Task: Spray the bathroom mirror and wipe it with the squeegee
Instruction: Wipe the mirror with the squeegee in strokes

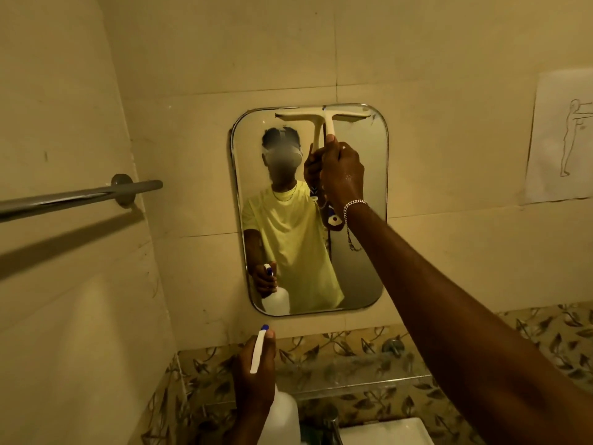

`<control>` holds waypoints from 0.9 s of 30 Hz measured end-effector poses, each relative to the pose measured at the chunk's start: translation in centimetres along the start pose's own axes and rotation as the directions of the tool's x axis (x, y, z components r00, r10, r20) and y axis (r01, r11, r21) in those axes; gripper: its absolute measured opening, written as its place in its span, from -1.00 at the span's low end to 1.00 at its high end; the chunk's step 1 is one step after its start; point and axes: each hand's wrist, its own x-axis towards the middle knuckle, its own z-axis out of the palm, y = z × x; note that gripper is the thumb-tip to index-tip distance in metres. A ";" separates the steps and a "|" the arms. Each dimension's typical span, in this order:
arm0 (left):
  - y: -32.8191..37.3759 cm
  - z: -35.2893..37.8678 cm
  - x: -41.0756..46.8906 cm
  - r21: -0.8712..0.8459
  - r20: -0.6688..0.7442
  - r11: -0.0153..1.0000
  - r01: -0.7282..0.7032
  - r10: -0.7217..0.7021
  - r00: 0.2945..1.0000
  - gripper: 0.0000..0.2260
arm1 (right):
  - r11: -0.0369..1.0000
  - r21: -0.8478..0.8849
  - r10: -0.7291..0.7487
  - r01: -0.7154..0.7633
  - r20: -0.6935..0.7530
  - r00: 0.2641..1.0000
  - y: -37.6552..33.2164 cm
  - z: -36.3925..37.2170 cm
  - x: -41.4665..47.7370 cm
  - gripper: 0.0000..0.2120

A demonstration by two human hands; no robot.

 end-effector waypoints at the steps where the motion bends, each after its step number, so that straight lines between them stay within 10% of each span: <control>1: 0.1 -0.1 0.1 0.001 -0.002 1.000 0.013 -0.013 1.000 -0.70 | 1.000 0.003 0.001 -0.001 0.005 1.000 -0.1 0.2 0.1 -0.49; 14: -0.7 0.2 0.9 0.024 0.009 0.999 -0.035 0.034 0.999 -0.67 | 0.995 -0.101 0.007 -0.001 0.057 0.998 10.1 -0.3 -9.3 -0.56; 27: -0.2 -2.3 -0.3 0.063 -0.003 0.998 -0.011 0.011 1.000 -0.73 | 0.789 -0.240 0.586 -0.565 0.021 0.810 26.4 -6.2 -29.8 -0.45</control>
